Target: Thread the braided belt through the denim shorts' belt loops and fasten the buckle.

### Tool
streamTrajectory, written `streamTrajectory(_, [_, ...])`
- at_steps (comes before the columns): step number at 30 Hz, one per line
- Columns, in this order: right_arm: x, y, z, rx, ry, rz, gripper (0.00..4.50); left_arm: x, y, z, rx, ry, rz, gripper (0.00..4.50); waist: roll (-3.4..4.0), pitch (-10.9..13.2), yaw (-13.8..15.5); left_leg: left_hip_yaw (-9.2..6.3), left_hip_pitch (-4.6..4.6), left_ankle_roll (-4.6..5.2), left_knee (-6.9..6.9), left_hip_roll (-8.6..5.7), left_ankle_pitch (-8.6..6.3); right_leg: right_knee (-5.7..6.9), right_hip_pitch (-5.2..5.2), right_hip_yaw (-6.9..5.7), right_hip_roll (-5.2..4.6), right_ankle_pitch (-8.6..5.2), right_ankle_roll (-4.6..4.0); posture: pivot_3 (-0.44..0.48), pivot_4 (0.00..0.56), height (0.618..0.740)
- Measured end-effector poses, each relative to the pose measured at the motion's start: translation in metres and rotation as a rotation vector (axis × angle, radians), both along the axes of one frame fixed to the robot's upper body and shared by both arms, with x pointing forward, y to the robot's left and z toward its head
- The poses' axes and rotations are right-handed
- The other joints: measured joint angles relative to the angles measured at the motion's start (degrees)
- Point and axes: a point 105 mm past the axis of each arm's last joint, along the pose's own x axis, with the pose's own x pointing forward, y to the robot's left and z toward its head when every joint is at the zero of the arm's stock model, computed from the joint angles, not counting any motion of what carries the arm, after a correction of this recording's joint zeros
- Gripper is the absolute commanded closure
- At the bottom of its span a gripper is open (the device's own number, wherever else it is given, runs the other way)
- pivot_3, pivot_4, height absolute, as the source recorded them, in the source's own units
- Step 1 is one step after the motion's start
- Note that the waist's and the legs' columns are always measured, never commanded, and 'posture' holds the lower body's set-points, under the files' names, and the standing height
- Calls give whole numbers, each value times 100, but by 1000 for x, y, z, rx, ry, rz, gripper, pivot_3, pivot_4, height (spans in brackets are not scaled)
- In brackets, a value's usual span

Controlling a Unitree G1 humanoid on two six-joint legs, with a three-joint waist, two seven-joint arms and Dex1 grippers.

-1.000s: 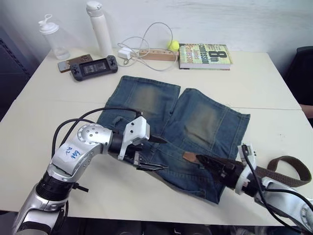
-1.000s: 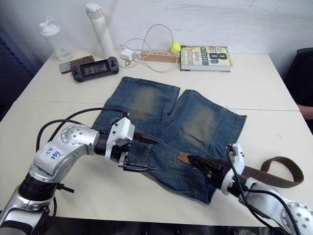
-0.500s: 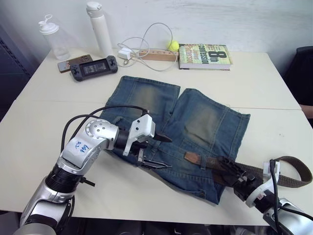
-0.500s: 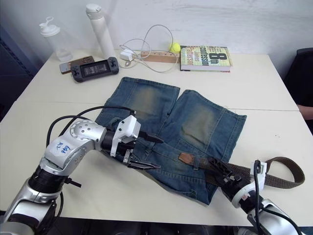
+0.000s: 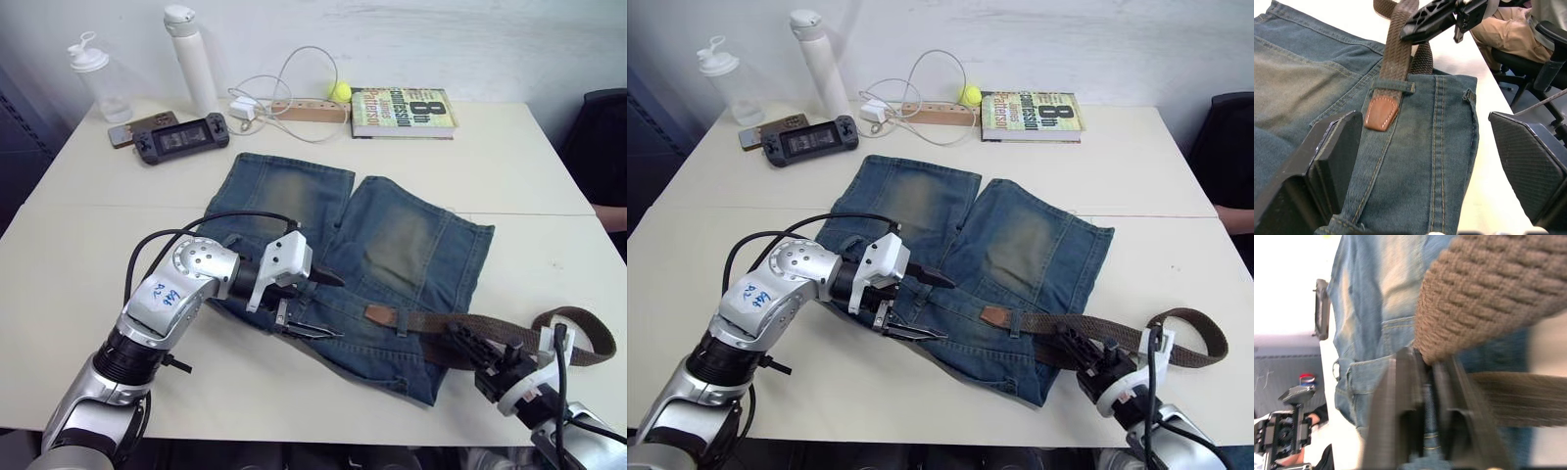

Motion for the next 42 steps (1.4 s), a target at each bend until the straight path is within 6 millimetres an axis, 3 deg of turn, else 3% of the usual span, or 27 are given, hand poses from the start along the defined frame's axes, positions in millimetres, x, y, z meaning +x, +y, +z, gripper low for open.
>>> streamTrajectory(8, [19,44,-5,-59,1,164,4434,2,0,0,5,-11,11,0,0,0,-3,0,-2,-2,2,0,1,1,-3,1,0,0,-1,0,150,735])
streamTrajectory(13, [29,54,-6,-106,-8,198,4434,3,0,0,6,-19,20,0,0,0,11,0,-3,-3,1,0,2,1,-4,-1,0,-1,-2,0,150,735])
streamTrajectory(16, [29,51,-9,-115,6,193,3472,3,0,0,6,-22,26,0,0,0,10,1,-4,-3,2,0,2,2,-3,-1,0,-1,-2,0,150,735])
streamTrajectory(19, [27,48,-11,-100,10,188,2131,3,0,0,8,-25,26,0,0,0,5,1,-2,-3,2,0,2,5,-3,-1,1,-1,-2,0,150,735])
streamTrajectory(23, [10,38,-1,-173,-26,239,325,4,1,-2,17,-29,17,0,2,-1,38,1,-6,3,0,-2,0,4,1,-3,-2,-1,-1,0,150,735])
streamTrajectory(24, [4,33,2,-221,-39,265,60,6,3,-3,22,-25,22,0,1,-1,49,-2,-6,6,2,-2,-2,4,6,-5,-1,0,0,0,150,735])
streamTrajectory(27, [-17,24,9,-469,-97,433,60,11,6,-6,38,-23,26,0,1,0,63,0,-11,10,3,-3,-4,2,8,-6,1,3,5,0,150,735])
streamTrajectory(31, [-48,39,31,-751,-332,821,60,14,8,-2,55,-48,-10,0,-6,-2,61,1,-3,9,2,0,-3,0,8,-2,16,3,5,0,150,735])
streamTrajectory(36, [-35,31,31,-1035,-503,914,60,3,21,-12,130,-8,-85,0,-9,-2,59,3,-4,7,6,-1,-2,3,3,3,14,3,5,0,150,735])
streamTrajectory(39, [-27,42,23,-1242,-658,1047,60,3,30,-12,162,-5,-86,0,-8,-1,33,5,-4,6,15,-3,-2,1,-2,7,13,2,4,0,150,735])
streamTrajectory(42, [-29,53,11,-1321,-767,1145,60,5,34,-12,176,-18,-75,0,-9,-1,54,3,-12,4,18,-3,-1,3,-6,5,13,1,3,0,150,735])
